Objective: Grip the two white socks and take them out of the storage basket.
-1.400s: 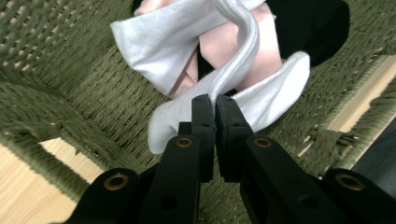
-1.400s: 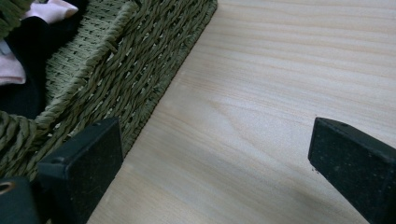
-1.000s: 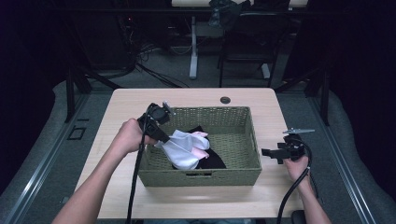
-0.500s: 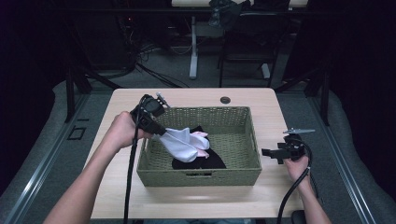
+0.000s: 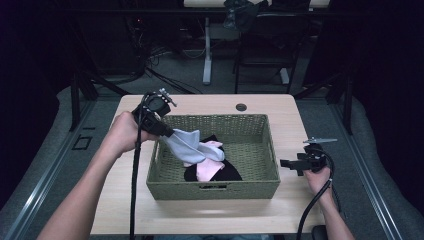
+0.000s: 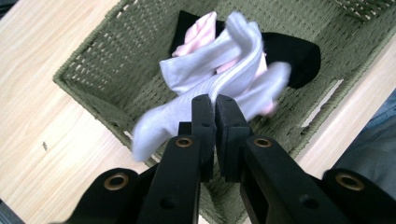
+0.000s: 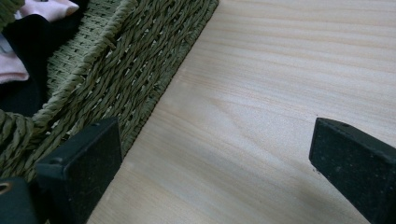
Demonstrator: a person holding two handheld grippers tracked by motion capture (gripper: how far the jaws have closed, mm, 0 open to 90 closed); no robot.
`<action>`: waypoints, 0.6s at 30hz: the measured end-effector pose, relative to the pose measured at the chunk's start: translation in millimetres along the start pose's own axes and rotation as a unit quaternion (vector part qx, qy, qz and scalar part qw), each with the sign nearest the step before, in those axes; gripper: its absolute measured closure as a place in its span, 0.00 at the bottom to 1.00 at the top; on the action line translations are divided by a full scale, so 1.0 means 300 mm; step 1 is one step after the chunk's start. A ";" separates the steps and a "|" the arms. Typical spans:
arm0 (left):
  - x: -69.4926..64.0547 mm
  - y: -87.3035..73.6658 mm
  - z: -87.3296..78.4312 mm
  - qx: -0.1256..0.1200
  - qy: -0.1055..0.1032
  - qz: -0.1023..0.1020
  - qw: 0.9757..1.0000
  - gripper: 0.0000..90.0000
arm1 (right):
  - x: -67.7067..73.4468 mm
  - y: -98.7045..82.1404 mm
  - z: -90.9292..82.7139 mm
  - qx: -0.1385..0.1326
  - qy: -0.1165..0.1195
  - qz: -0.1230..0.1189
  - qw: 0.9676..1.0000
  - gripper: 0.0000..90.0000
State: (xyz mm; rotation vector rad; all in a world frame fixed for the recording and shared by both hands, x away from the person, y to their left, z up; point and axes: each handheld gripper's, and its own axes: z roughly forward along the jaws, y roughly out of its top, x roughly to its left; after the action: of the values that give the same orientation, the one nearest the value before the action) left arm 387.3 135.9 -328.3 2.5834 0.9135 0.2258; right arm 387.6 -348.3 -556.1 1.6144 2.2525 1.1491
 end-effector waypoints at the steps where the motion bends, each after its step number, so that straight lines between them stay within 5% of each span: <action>1: 0.003 0.003 -0.006 0.002 0.001 0.001 1.000 0.97 | 0.000 0.000 0.000 0.000 0.000 0.000 1.000 0.02; 18: 0.050 0.007 -0.066 -0.013 0.022 -0.013 1.000 0.97 | 0.002 -0.003 -0.003 0.001 -0.007 0.002 1.000 0.02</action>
State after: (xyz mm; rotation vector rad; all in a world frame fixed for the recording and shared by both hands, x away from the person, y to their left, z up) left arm 394.8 150.1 -309.2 2.5506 0.9537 0.2863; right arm 386.2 -348.3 -555.7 1.6222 2.2437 1.1330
